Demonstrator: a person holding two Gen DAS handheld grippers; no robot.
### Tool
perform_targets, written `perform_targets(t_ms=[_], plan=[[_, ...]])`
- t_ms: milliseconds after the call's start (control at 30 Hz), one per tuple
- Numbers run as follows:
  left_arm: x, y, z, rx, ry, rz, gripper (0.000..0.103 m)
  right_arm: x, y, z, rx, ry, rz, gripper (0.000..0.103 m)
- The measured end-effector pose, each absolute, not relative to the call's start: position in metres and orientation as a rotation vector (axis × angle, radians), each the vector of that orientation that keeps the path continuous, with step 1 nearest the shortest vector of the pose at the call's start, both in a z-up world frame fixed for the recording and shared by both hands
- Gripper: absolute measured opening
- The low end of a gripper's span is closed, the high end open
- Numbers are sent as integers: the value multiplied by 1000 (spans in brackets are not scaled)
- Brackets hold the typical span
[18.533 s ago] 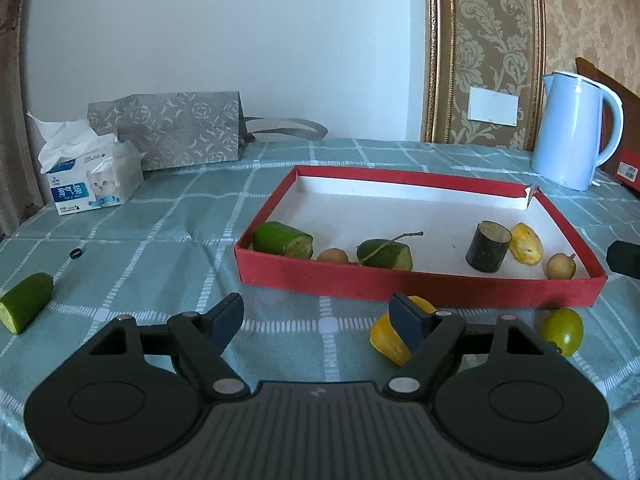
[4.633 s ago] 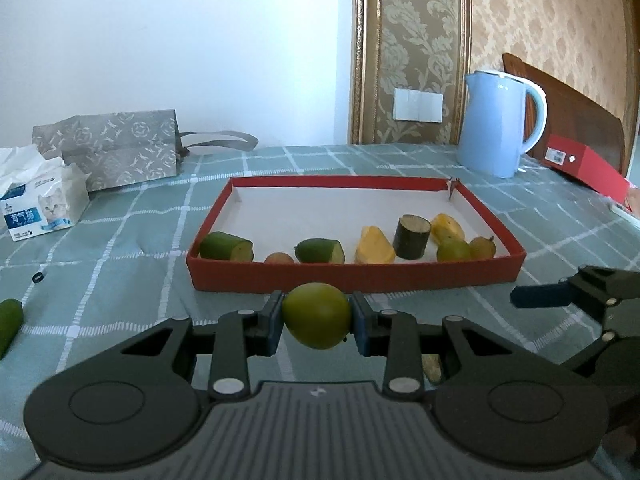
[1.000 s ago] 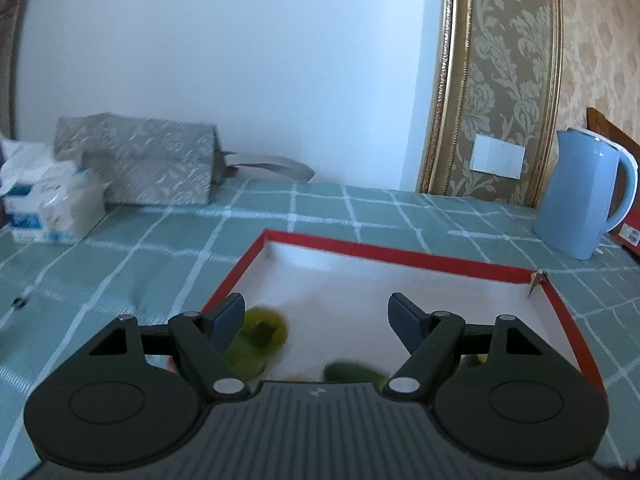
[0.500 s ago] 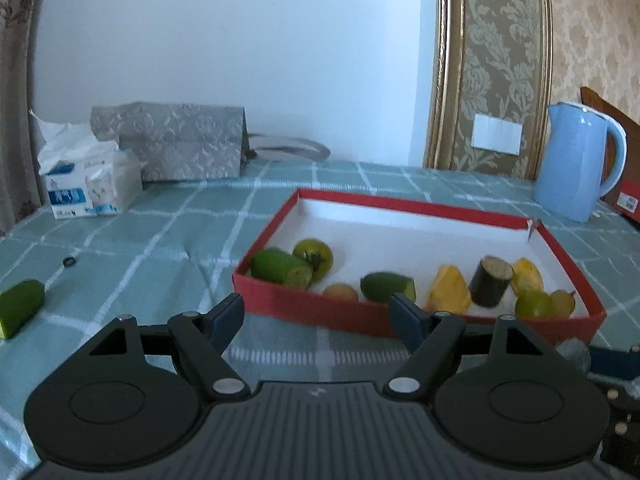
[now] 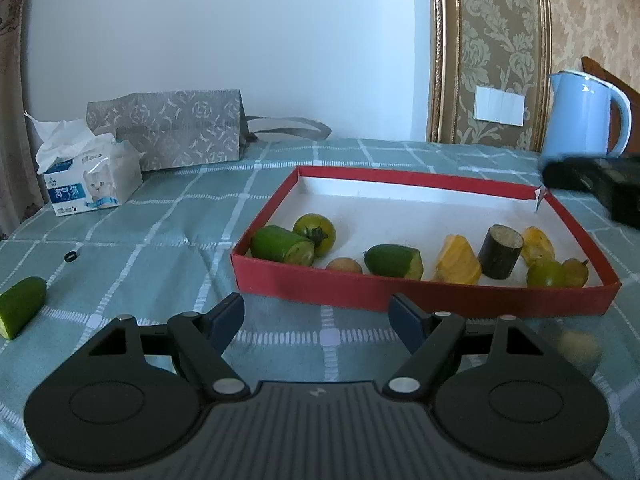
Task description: Organize fruits
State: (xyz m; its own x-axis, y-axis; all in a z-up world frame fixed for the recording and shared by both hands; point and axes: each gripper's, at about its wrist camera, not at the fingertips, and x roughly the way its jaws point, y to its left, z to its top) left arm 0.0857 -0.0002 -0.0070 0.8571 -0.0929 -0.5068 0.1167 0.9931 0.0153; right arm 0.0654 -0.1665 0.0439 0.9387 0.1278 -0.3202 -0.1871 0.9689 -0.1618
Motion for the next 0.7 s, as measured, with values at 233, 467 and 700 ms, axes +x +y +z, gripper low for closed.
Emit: perform_targets(t_ms=[233, 467, 700], plan=[[88, 3, -8, 26, 542, -116, 79, 94, -169, 40, -157, 433, 228, 23], [86, -2, -8, 52, 544, -138, 79, 22, -216, 31, -24, 547, 375, 69], [83, -4, -8, 78, 524, -116, 79, 7, -224, 5, 86, 618, 392, 71]])
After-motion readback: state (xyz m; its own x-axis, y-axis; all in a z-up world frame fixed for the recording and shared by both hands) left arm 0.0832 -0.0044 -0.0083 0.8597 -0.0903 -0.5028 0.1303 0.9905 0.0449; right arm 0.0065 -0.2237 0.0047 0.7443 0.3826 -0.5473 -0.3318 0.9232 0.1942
